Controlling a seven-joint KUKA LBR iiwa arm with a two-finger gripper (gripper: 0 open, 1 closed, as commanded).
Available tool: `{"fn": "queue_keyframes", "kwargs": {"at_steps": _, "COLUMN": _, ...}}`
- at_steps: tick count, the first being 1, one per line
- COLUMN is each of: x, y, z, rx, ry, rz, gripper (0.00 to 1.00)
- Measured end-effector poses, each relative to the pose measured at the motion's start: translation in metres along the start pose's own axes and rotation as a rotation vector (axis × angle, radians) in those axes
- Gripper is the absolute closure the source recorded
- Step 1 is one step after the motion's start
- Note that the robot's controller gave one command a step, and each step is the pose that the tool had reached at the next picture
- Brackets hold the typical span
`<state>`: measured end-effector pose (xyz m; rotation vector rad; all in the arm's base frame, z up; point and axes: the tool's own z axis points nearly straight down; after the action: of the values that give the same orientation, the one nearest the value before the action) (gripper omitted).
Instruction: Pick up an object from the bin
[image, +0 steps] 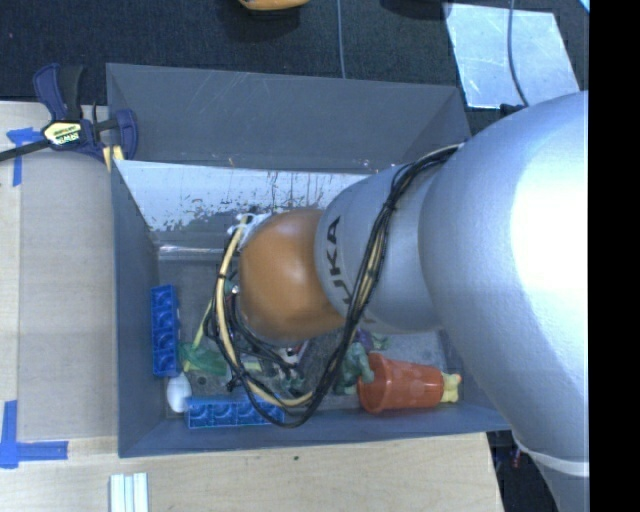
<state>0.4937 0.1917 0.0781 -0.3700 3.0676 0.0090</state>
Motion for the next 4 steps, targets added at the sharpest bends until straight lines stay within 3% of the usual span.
{"fn": "queue_keyframes", "kwargs": {"at_steps": 1, "x": 0.0, "y": 0.0, "z": 0.0, "rx": 0.0, "ry": 0.0, "rz": 0.0, "gripper": 1.0}}
{"fn": "queue_keyframes", "kwargs": {"at_steps": 2, "x": 0.005, "y": -0.001, "z": -0.014, "rx": 0.002, "ry": 0.018, "rz": -0.001, "gripper": 1.0}}
{"fn": "queue_keyframes", "kwargs": {"at_steps": 4, "x": 0.001, "y": 0.001, "z": -0.103, "rx": 0.0, "ry": 0.022, "rz": -0.002, "gripper": 1.0}}
